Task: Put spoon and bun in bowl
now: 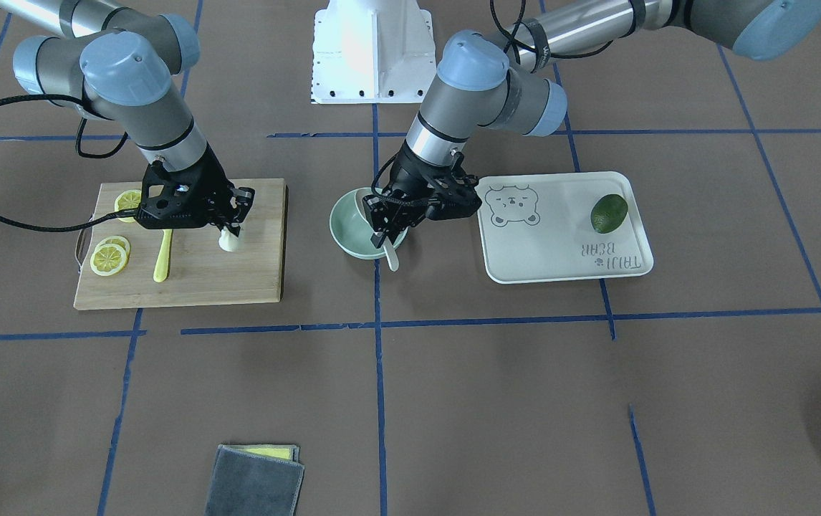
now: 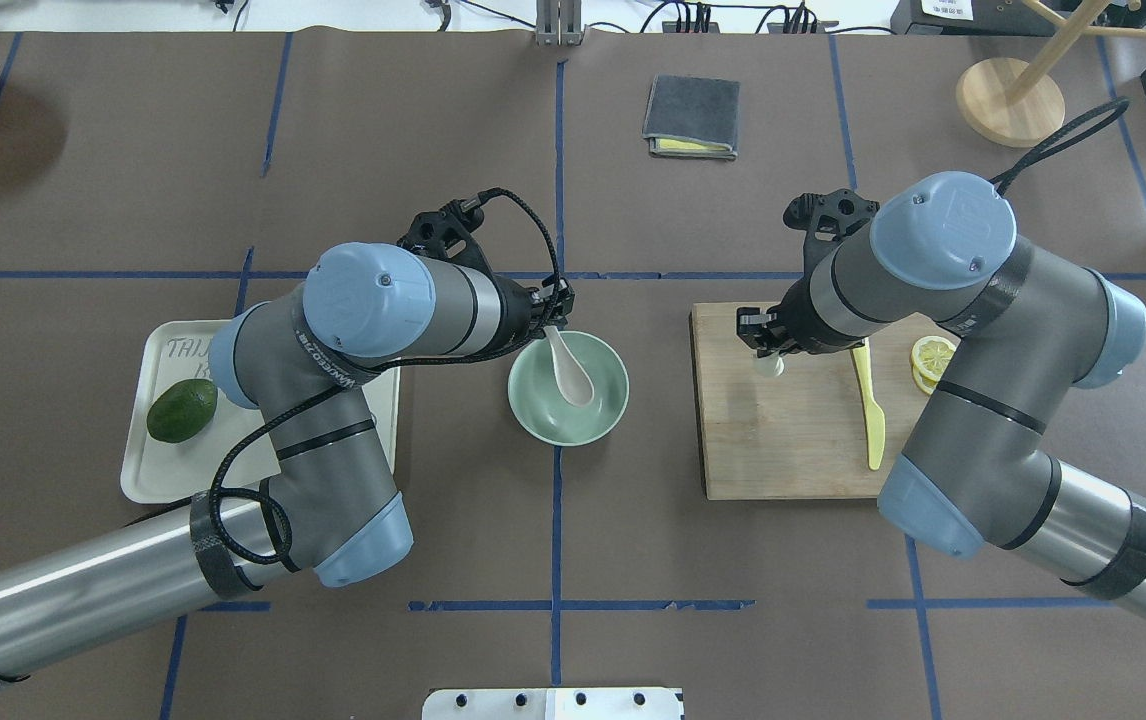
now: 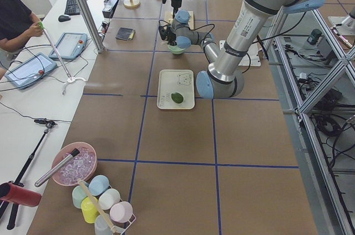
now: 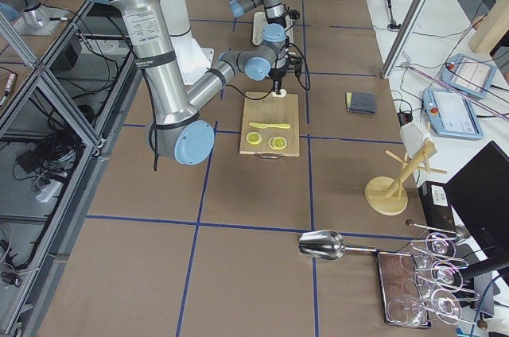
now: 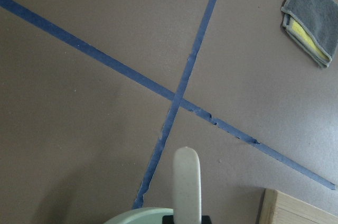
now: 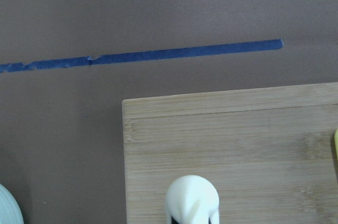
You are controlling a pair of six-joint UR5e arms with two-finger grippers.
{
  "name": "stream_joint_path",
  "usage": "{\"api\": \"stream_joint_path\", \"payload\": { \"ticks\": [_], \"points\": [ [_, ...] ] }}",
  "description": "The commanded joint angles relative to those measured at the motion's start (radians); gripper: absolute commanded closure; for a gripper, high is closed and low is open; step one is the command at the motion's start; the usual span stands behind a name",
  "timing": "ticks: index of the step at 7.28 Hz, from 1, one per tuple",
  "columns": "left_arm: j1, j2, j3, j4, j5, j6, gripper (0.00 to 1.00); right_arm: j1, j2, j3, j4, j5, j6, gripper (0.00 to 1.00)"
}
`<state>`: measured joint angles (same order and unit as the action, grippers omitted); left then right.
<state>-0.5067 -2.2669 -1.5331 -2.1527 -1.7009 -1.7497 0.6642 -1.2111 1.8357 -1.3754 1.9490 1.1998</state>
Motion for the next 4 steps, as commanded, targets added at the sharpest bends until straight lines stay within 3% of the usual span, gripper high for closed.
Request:
{"api": "stream_joint_path", "payload": {
  "ticks": [1,4],
  "points": [
    [-0.003,0.006,-0.028,0.005,0.000,0.038,0.00,0.002,0.010,0.008,0.009,-0.002,0.001,1.00],
    [-0.058,0.131,-0.194,0.017,0.001,0.236,0.00,-0.008,0.109,0.016,0.010,-0.007,0.032,1.00]
  ]
}}
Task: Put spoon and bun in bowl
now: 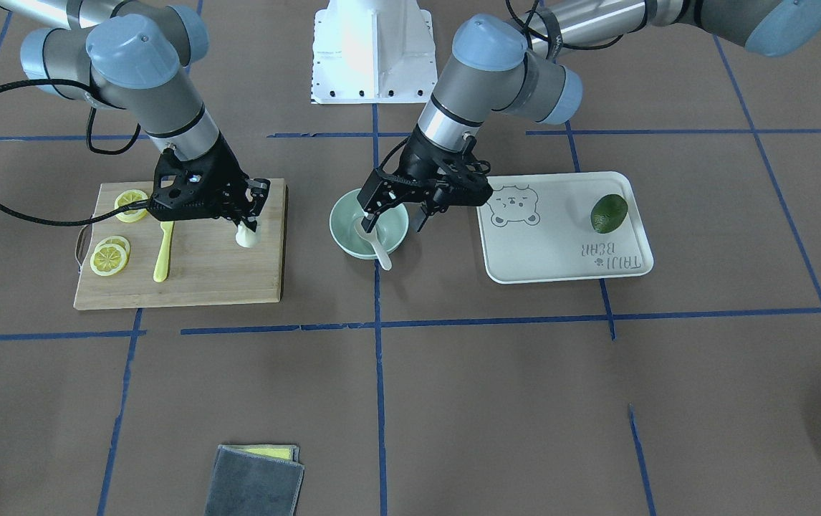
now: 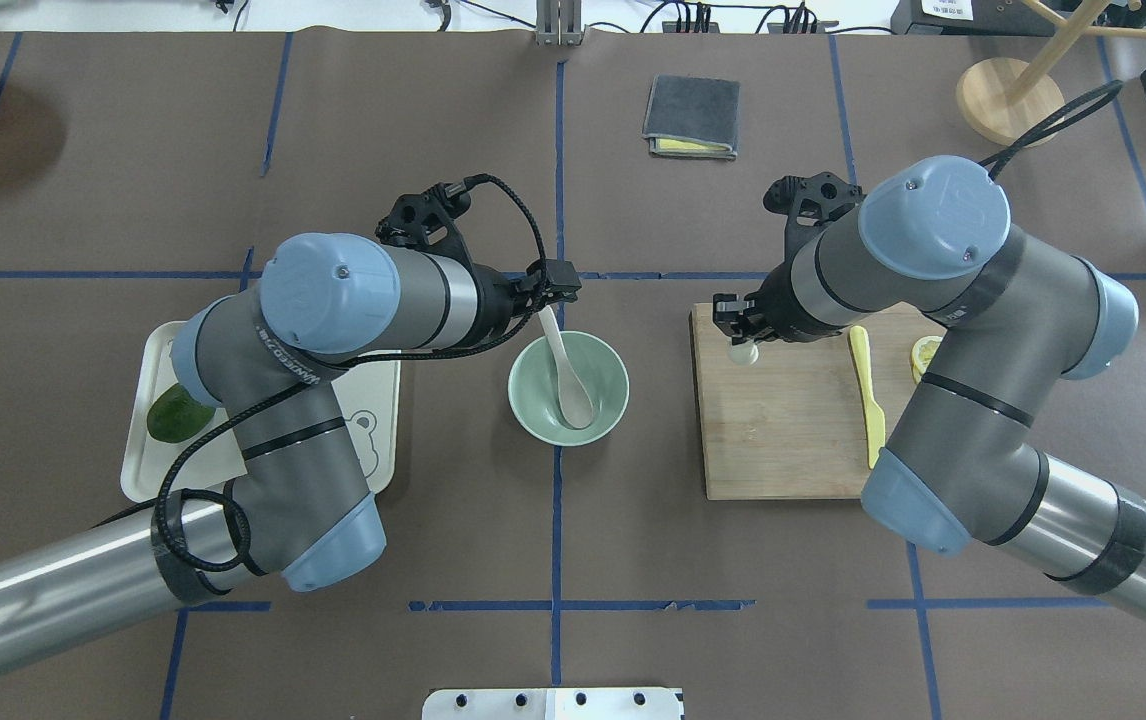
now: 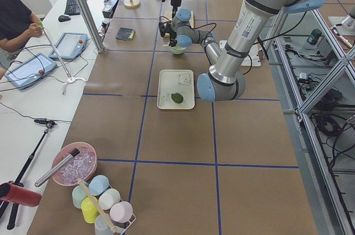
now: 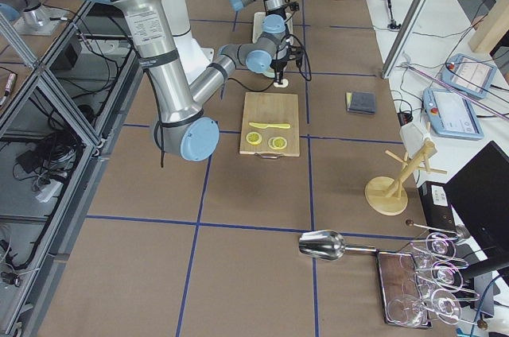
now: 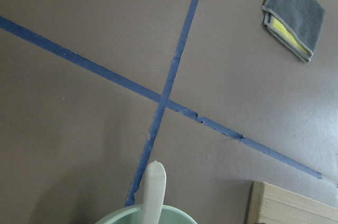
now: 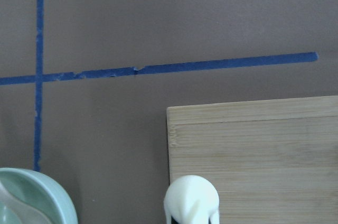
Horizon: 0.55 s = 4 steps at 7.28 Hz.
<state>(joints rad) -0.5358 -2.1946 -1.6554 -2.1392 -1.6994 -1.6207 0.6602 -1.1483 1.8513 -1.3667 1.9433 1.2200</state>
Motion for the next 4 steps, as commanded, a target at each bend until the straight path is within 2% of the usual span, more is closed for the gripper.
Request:
{"api": "stream_joint_path", "payload": {
  "ticks": [1,2,4],
  "points": [
    [-0.064,0.087,-0.084,0.008,0.000,0.189,0.00,-0.016,0.086,-0.001,0.001,-0.006,0.035,1.00],
    [-0.097,0.097,-0.099,0.072,0.000,0.253,0.00,-0.049,0.114,-0.007,0.001,-0.018,0.053,1.00],
    [-0.195,0.104,-0.148,0.262,0.001,0.478,0.00,-0.155,0.147,-0.010,0.000,-0.146,0.059,1.00]
  ]
}}
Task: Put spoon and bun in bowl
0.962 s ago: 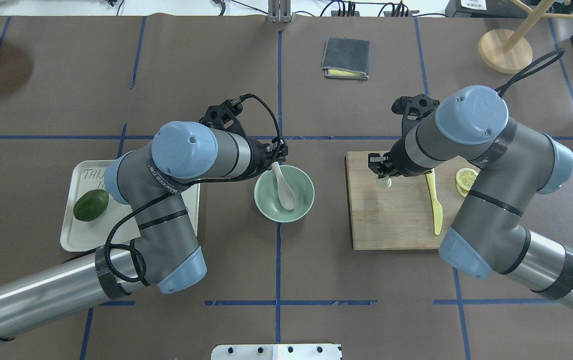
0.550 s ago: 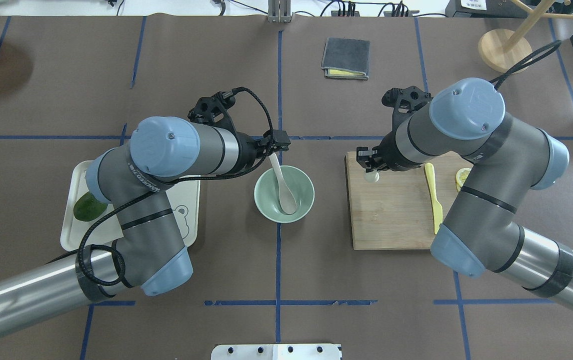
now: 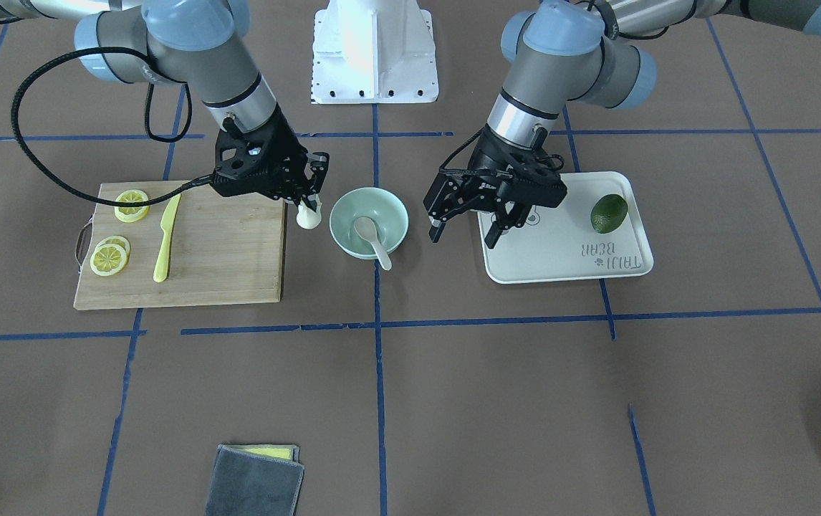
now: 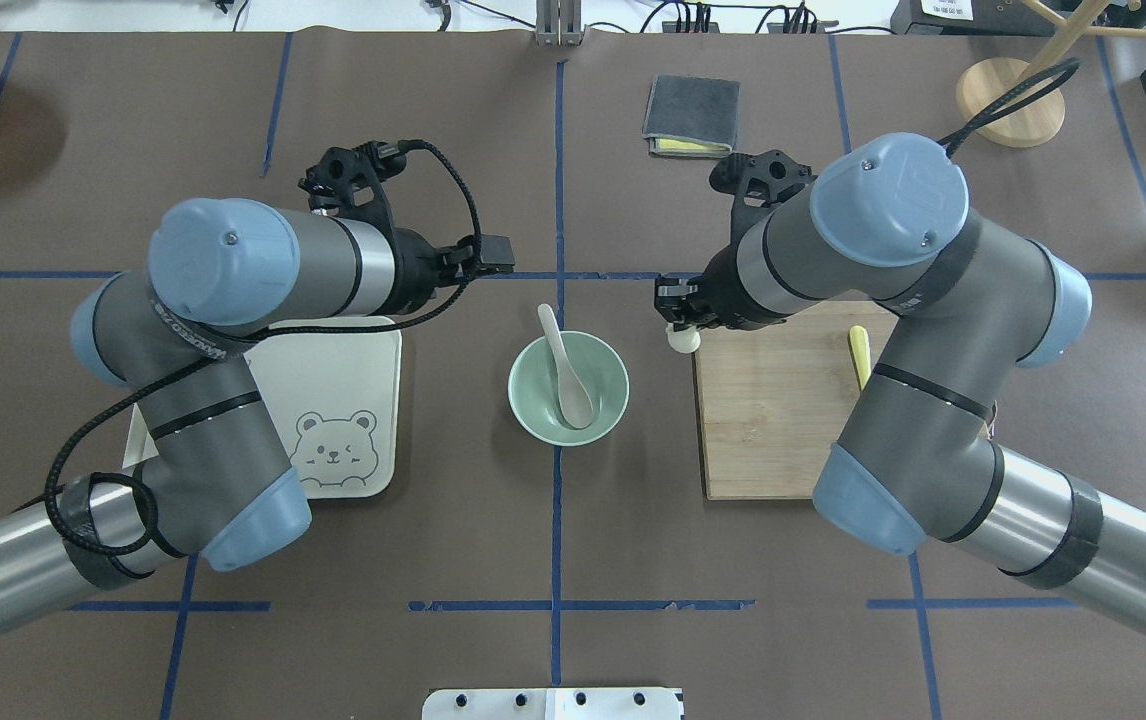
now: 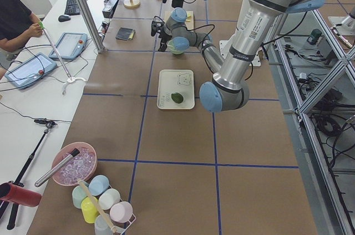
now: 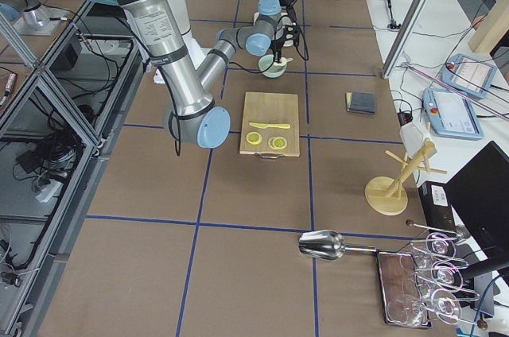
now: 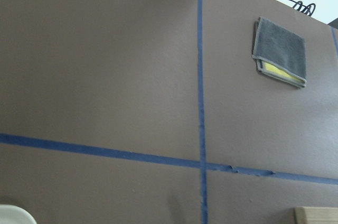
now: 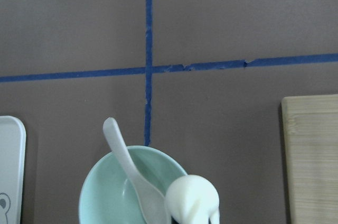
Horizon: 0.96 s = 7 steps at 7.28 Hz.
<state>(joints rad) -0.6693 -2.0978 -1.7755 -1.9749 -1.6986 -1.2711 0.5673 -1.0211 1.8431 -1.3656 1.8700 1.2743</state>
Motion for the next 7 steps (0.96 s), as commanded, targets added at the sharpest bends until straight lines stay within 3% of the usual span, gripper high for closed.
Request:
{"api": "stream_joint_path", "payload": {
  "ticks": [1,2,4,5,6,7],
  "points": [
    [-0.125,0.031,-0.041,0.109,-0.003,0.274,0.00,-0.087,0.057,-0.037,-0.001,-0.116,0.005,1.00],
    [-0.168,0.103,-0.088,0.108,-0.009,0.336,0.00,-0.092,0.111,-0.109,0.000,-0.118,0.005,1.00],
    [-0.274,0.203,-0.131,0.105,-0.016,0.489,0.00,-0.092,0.131,-0.148,0.000,-0.120,0.004,1.00],
    [-0.309,0.269,-0.165,0.099,-0.019,0.566,0.00,-0.090,0.136,-0.150,0.002,-0.121,0.005,0.84],
    [-0.364,0.304,-0.166,0.097,-0.080,0.637,0.00,-0.090,0.136,-0.150,0.002,-0.121,0.004,0.03],
    [-0.433,0.326,-0.159,0.099,-0.148,0.727,0.00,-0.090,0.139,-0.150,0.002,-0.120,0.005,0.00]
  ]
}}
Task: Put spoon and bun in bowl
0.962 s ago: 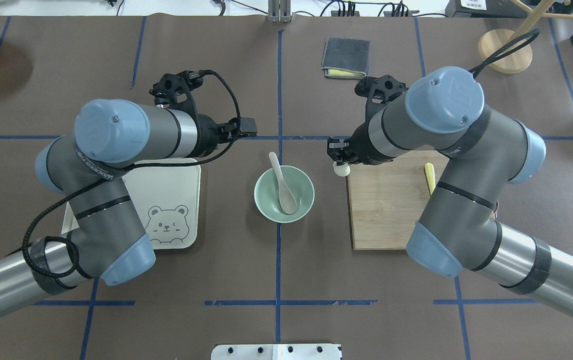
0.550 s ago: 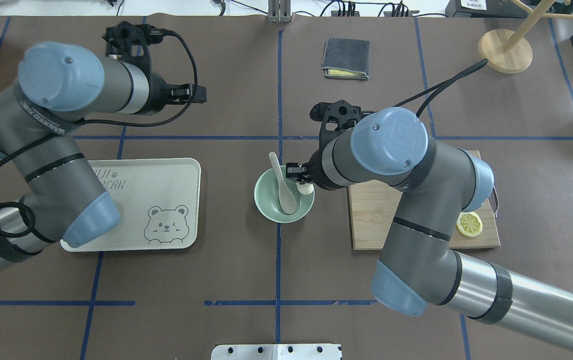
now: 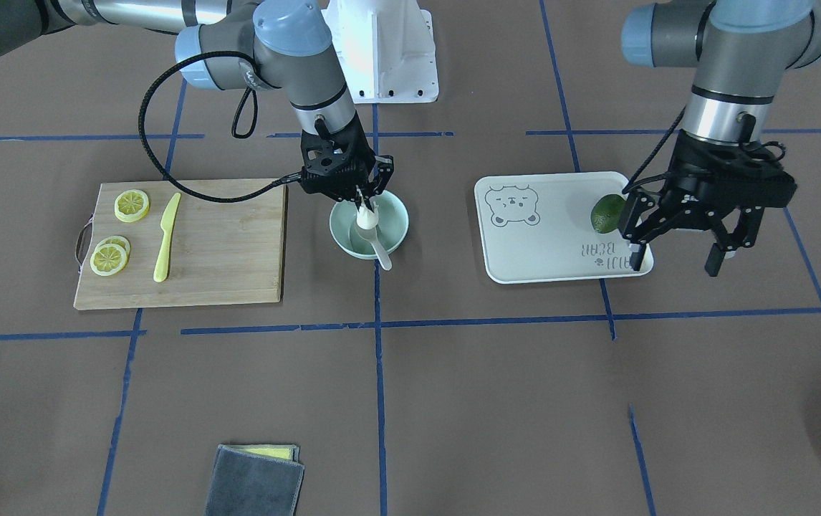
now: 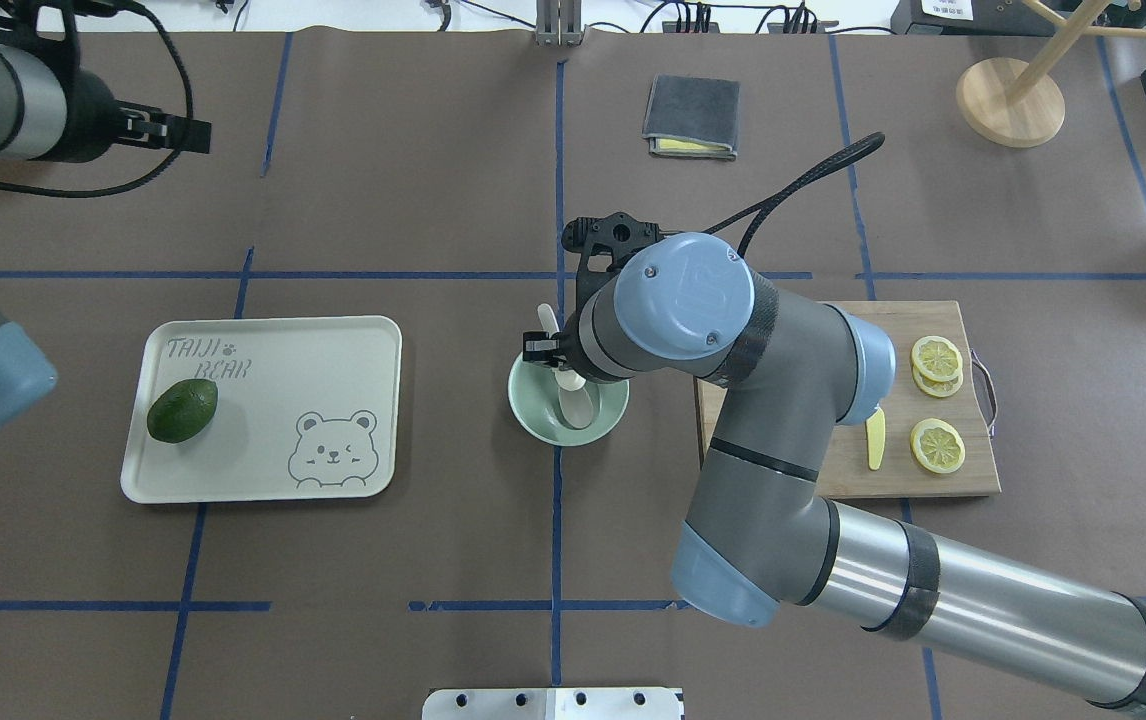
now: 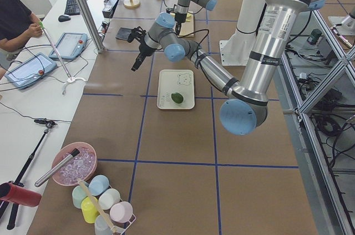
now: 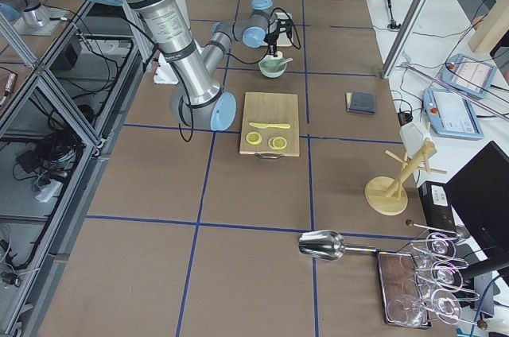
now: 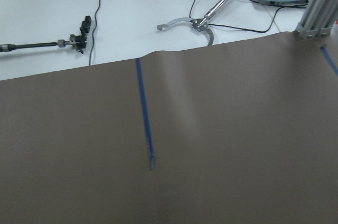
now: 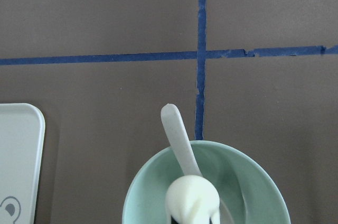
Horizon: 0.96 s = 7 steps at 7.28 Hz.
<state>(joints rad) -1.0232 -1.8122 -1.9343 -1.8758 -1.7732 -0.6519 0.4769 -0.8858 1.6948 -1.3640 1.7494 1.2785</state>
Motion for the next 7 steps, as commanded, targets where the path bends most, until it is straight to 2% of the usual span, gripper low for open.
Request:
{"api": "stream_joint_path", "payload": {
  "ticks": [1,3,4,7],
  "points": [
    [-0.145,0.074,0.006,0.000,-0.139,0.209,0.00,0.000,0.008,-0.001,0.000,0.001,0.004,0.00],
    [-0.228,0.143,0.029,0.009,-0.215,0.370,0.00,0.000,0.016,0.002,-0.003,0.002,0.005,0.00],
    [-0.247,0.145,0.055,0.009,-0.241,0.403,0.00,0.000,0.018,0.002,-0.003,0.002,0.005,0.00],
    [-0.311,0.148,0.136,0.036,-0.258,0.510,0.00,0.000,0.018,0.003,-0.003,0.002,0.005,0.00]
  ]
}}
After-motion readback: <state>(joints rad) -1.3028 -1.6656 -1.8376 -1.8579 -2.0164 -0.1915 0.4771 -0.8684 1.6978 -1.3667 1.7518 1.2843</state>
